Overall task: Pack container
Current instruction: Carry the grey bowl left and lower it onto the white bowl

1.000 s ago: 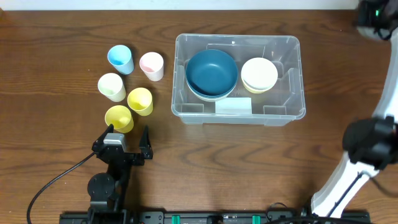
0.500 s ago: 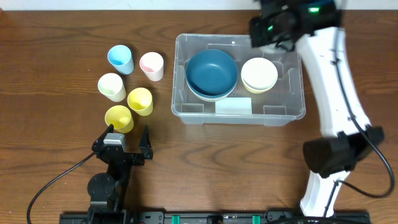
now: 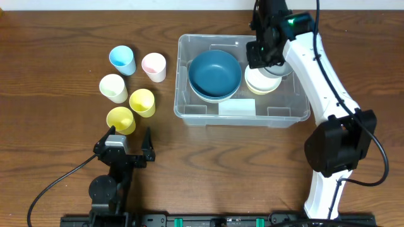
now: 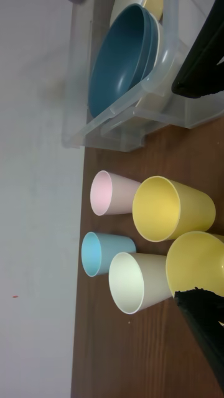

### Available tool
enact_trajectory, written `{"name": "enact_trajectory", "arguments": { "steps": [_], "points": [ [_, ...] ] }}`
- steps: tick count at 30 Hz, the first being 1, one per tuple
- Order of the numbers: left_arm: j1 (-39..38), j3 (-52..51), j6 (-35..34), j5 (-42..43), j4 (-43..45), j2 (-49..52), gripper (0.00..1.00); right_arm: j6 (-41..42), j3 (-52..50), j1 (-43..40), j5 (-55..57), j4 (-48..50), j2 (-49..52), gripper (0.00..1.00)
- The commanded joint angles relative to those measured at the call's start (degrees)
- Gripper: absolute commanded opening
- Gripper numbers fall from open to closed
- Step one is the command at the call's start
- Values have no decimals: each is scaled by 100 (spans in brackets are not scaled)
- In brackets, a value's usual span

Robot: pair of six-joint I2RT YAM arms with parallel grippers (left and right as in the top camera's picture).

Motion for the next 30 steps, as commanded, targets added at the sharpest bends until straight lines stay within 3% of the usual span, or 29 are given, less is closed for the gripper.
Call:
{"name": "enact_trajectory", "arguments": {
  "steps": [1,13,24,30],
  "points": [
    [28,-94,94,103,-199,-35,98,131,-295,37,-221,234,-79,1],
    [28,-94,94,103,-199,-35,98,210,-761,46,-214,654,-76,4],
    [28,-94,94,103,-199,-35,98,210,-763,50,-210,673,-70,33],
    [28,-94,94,103,-199,-35,98,208,-535,50,-260,693,-72,57]
  ]
}}
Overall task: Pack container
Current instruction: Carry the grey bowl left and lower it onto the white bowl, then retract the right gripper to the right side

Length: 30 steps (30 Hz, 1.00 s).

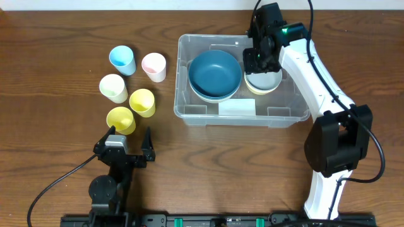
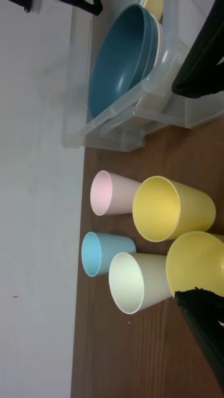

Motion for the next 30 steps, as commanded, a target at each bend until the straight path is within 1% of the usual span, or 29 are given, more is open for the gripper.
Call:
{"name": "enact_trajectory", "arguments": {
  "steps": [1,3,6,7,8,11,13,15,17,20,23,27,30],
  "points": [
    [28,-94,94,103,-199,-35,98,11,380,46,-133,-116,-76,67],
    [28,-94,94,103,-199,-35,98,11,772,46,-175,-352,-83,80],
    [28,-94,94,103,-199,-35,98,-74,1755,39,-66,-1054,-83,91],
    [28,-94,94,103,-199,-35,98,-74,2135,24,92,-1351,-85,96],
    [28,-94,94,103,-199,-35,98,-74,2524,2,323,-1661,-87,99],
    [28,-94,94,103,-199,-35,98,129,3477,-101,1097,-2490,-109,99],
    [28,-94,94,103,-199,-35,98,393,3932,-240,1495,-2986,-155,99],
    [28,-94,94,103,-199,-35,98,645,4218,-457,1644,-3493,-236,99],
    [28,-94,94,103,-199,-35,98,785,4247,-730,1650,-3775,-339,99],
    [28,-94,94,103,-199,-35,98,918,4009,-1174,1309,-3773,-514,99],
    [28,-94,94,103,-199,-35,98,1073,3783,-1665,1268,-3773,-544,99],
    [28,-94,94,103,-199,-35,98,1342,3104,-2175,1217,-3773,-544,99],
    [28,-94,94,103,-199,-35,98,1427,2531,-2398,885,-3762,-544,99]
  ]
}}
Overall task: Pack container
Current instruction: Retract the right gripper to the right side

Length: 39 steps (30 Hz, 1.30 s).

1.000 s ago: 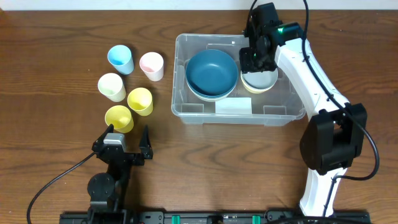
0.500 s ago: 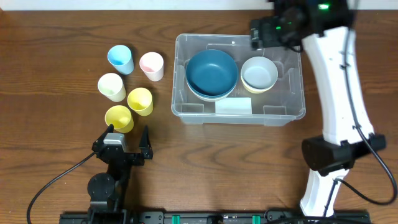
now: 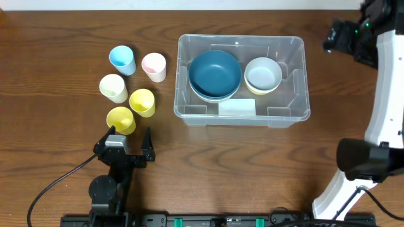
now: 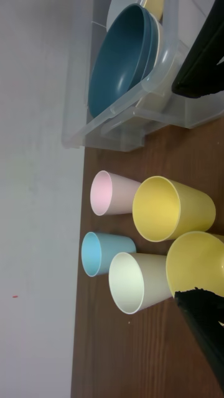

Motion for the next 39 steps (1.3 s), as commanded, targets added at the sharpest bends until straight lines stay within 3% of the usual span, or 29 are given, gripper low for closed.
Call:
{"name": "enact_trajectory", "arguments": {
  "steps": [1,8,20,39],
  "points": [
    [28,-94,94,105,-199,-35,98,267,-586,-208,-289,-28,-42,99],
    [28,-94,94,105,-199,-35,98,271,-1386,-474,-61,153,-39,99],
    [28,-94,94,105,-197,-35,98,719,-1421,-1412,-409,304,-39,99],
    [28,-94,94,105,-177,-35,98,719,-1421,-1469,-675,166,-39,99]
  ]
}}
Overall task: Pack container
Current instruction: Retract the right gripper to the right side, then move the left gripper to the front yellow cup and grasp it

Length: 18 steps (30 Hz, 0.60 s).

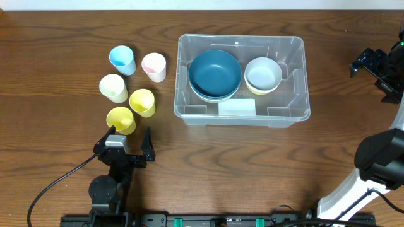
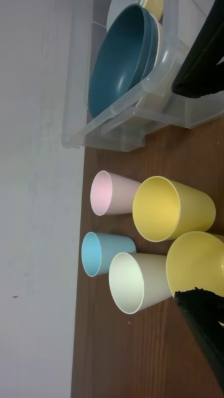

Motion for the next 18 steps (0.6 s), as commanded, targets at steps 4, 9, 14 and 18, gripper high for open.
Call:
{"name": "enact_trajectory", "arguments": {
  "steps": [4,9,14,18],
  "points": [
    [28,-72,-13,142,-195,-35,98,122,-33,2,-55,-20,-42,99],
    [28,367,-61,719,-400,24,98,122,-33,2,-55,-20,-42,99],
    [28,1797,-61,299,-1582,953,98,122,-33,2,-55,-20,-42,99],
    [28,3755,-33,214,-3263,2680,98,122,-33,4,-55,-20,-42,99]
  ]
}}
